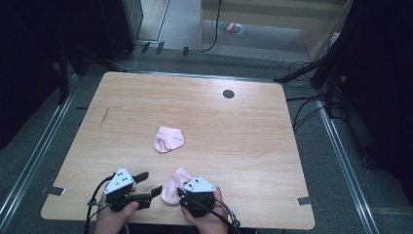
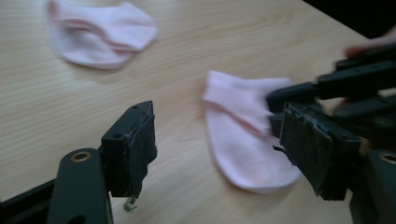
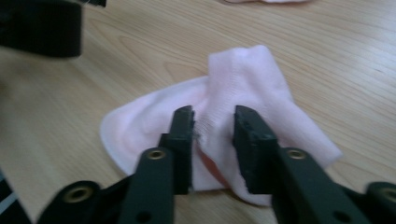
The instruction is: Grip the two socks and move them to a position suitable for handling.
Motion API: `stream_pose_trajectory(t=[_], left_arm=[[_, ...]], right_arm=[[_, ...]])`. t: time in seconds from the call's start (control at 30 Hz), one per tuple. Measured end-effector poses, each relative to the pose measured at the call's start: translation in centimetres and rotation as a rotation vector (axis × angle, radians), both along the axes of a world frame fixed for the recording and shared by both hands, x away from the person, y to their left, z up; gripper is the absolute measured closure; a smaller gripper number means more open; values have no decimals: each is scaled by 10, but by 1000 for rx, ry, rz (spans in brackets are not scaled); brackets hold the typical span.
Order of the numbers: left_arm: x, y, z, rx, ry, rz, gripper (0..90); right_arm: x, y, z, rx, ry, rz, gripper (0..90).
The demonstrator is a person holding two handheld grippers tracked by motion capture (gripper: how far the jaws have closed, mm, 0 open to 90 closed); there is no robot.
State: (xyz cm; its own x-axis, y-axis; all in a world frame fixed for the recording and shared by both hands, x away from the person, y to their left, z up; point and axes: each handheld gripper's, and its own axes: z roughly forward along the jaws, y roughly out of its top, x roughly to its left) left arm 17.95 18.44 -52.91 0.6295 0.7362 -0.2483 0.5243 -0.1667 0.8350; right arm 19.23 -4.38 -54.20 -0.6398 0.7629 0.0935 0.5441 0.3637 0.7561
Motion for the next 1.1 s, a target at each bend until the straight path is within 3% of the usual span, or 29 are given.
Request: stream_pose_trajectory(t=[0.03, 0.1, 0.17, 0.27, 0.3, 0.37, 0.4, 0.43, 0.53, 0.63, 0.67, 0.7, 0.8, 0.83, 0.93, 0.97, 1.0, 1.03, 1.1], left_arm=[[-1, -9, -2, 37, 10, -23, 396], [0, -13, -4, 61, 20, -28, 428], [2, -24, -10, 127, 46, -53, 466], [2, -30, -13, 149, 58, -69, 508], [3, -32, -15, 179, 63, -70, 528], [3, -35, -17, 203, 74, -77, 587], [4, -36, -19, 223, 74, -76, 652], [4, -36, -19, 245, 61, -69, 679], [3, -36, -19, 271, 42, -69, 732], [7, -34, -20, 259, 51, -72, 862], [7, -34, -20, 259, 51, -72, 872], [9, -32, -20, 239, 66, -80, 872], [12, -28, -19, 230, 80, -91, 886], [13, -26, -19, 240, 74, -88, 889], [14, -20, -18, 244, 77, -85, 891], [15, -13, -16, 260, 72, -83, 893], [15, -13, -16, 260, 72, -83, 894], [17, -5, -14, 270, 58, -83, 896], [17, -2, -13, 280, 50, -91, 896]], right_arm=[[1, -3, -1, 10, 12, -19, 865], [2, -5, -3, 12, 15, -27, 897], [2, -5, -4, 18, 21, -26, 900], [2, -5, -4, 21, 22, -24, 900], [2, -5, -4, 23, 20, -28, 900], [0, -6, -1, 42, -9, -32, 823], [-1, -5, 1, 28, -64, -35, 667], [-1, -3, 1, 7, -76, -34, 620], [0, 0, -1, -18, -63, -19, 593], [0, 1, -7, -58, -44, -19, 784], [0, 1, -7, -58, -44, -19, 784], [0, 1, -7, -66, -55, -16, 851], [2, -4, -3, -25, -32, -29, 894], [4, -13, 4, 43, -19, -53, 897], [8, -22, 12, 104, -6, -81, 898], [14, -38, 20, 172, 14, -118, 899], [14, -38, 20, 172, 14, -118, 899], [19, -50, 24, 218, 41, -152, 900], [21, -57, 24, 235, 59, -168, 900]])
